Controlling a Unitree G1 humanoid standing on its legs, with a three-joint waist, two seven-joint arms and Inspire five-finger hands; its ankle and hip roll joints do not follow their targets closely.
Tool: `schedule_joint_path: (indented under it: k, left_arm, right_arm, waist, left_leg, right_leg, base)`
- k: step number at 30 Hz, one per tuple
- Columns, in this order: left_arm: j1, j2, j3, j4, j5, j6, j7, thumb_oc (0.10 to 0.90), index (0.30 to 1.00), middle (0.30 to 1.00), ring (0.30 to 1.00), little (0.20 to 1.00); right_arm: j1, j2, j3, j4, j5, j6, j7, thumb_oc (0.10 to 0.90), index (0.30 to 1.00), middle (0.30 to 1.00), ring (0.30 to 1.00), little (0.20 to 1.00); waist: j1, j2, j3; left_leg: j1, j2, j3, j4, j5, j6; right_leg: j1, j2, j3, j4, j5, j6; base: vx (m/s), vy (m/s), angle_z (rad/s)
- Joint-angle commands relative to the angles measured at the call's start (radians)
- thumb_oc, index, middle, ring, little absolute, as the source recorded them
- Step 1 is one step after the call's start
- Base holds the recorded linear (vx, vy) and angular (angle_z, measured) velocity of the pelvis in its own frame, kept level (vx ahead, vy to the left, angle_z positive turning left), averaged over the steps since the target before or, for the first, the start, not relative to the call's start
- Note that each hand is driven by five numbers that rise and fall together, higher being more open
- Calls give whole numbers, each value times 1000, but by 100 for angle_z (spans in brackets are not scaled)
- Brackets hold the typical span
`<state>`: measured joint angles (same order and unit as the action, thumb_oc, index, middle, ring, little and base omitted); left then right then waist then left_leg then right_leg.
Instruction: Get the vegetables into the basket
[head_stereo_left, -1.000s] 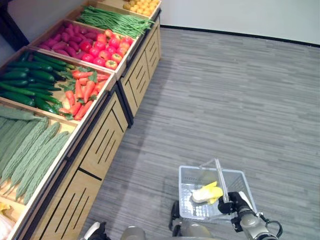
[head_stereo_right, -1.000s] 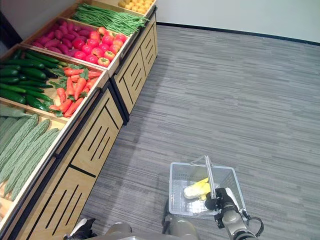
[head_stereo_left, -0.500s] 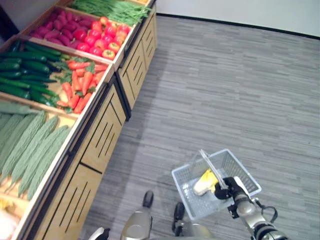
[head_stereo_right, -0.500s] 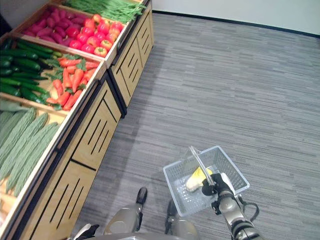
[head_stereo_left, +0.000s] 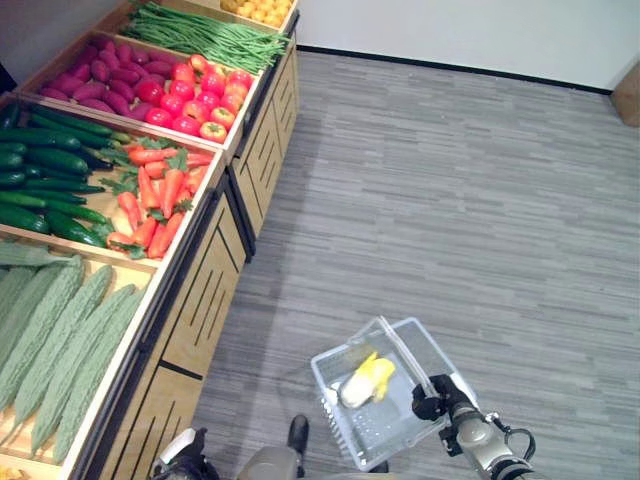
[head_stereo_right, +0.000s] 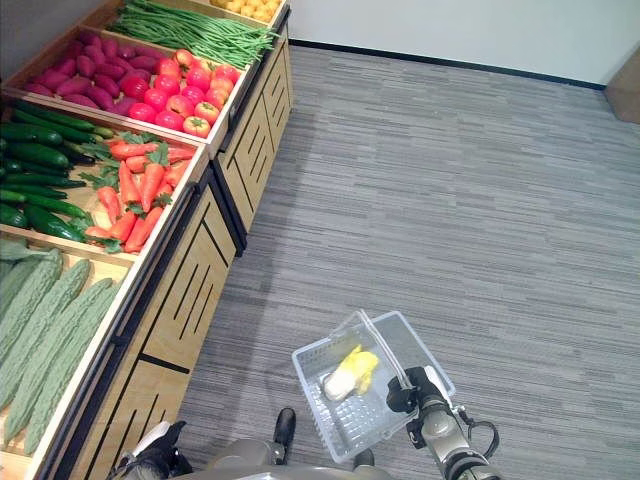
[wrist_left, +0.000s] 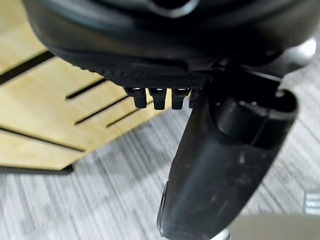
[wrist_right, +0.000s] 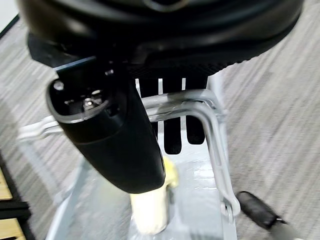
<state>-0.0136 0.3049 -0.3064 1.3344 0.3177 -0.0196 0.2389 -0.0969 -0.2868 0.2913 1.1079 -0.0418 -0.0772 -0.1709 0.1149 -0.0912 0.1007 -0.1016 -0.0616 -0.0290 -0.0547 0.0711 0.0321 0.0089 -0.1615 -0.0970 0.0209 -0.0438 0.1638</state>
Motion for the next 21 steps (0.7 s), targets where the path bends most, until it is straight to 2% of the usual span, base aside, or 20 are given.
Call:
schedule_joint_path:
  k: [1,6,11,14,15,17,18,19,21]
  left_arm:
    - [-16,16,24,29,37,8,22,900,1000,1000,1000,1000]
    - [-17,13,16,32,38,5,18,900,1000,1000,1000,1000]
    - [-18,10,7,33,37,6,2,900,1000,1000,1000,1000]
    - [-18,8,-3,30,45,5,-7,900,1000,1000,1000,1000]
    - [-27,12,-6,24,43,8,-7,900,1000,1000,1000,1000]
    - [-42,14,-16,13,43,5,-9,900,1000,1000,1000,1000]
    - [-49,20,-20,8,41,4,-9,900,1000,1000,1000,1000]
    - [-70,29,-22,6,29,5,-4,900,1000,1000,1000,1000]
    - [-87,32,-24,4,26,6,0,900,1000,1000,1000,1000]
  right_arm:
    - [-39,-61,-35,-43,4,-46,-37,400,300,300,300,300]
    - [-33,-46,-40,22,6,-42,-32,400,300,300,300,300]
    - [-36,-55,-52,12,12,-36,-30,400,300,300,300,300]
    - [-41,-61,-77,30,39,-34,-27,400,300,300,300,300]
    - [-48,-64,-97,51,63,-36,-36,400,300,300,300,300]
    - [-46,-64,-128,105,94,-36,-45,400,300,300,300,300]
    - [-43,-64,-128,113,92,-35,-46,400,300,300,300,300]
    - [-41,-68,-139,157,92,-27,-48,400,300,300,300,300]
    - [-39,-72,-147,180,88,-21,-50,400,300,300,300,300]
  waist:
    - [4,14,-4]
    - [5,11,-10]
    - [2,-5,-6]
    - [-1,3,8]
    - [-6,17,22]
    - [-17,42,30]
    - [-23,47,31]
    - [-39,59,39]
    - [-54,59,45]
  left_leg:
    - [-27,25,-32,3,1,-12]
    - [-16,25,-40,-12,3,-13]
    - [-14,-7,-47,16,-27,10]
    - [-14,-29,-54,65,-61,30]
    - [-12,-36,-65,91,-71,42]
    - [12,-31,-87,100,-83,49]
    - [27,-29,-92,97,-88,49]
    - [62,-20,-104,97,-103,44]
    - [88,-16,-118,97,-121,37]
  right_leg:
    - [-8,-3,19,60,118,19]
    - [-1,-7,1,59,125,25]
    - [-14,-37,24,91,220,49]
    - [-49,-53,56,188,266,42]
    - [-83,-49,70,281,301,33]
    - [-132,-26,72,368,280,9]
    - [-152,-20,64,373,263,1]
    - [-201,-17,29,336,206,-15]
    - [-224,-19,16,260,187,-12]
  base:
    - [20,1,6]
    - [22,11,9]
    - [34,116,2]
    - [34,193,-9]
    - [48,179,0]
    - [119,174,22]
    - [244,94,45]
    - [238,-18,35]
    - [218,-84,28]
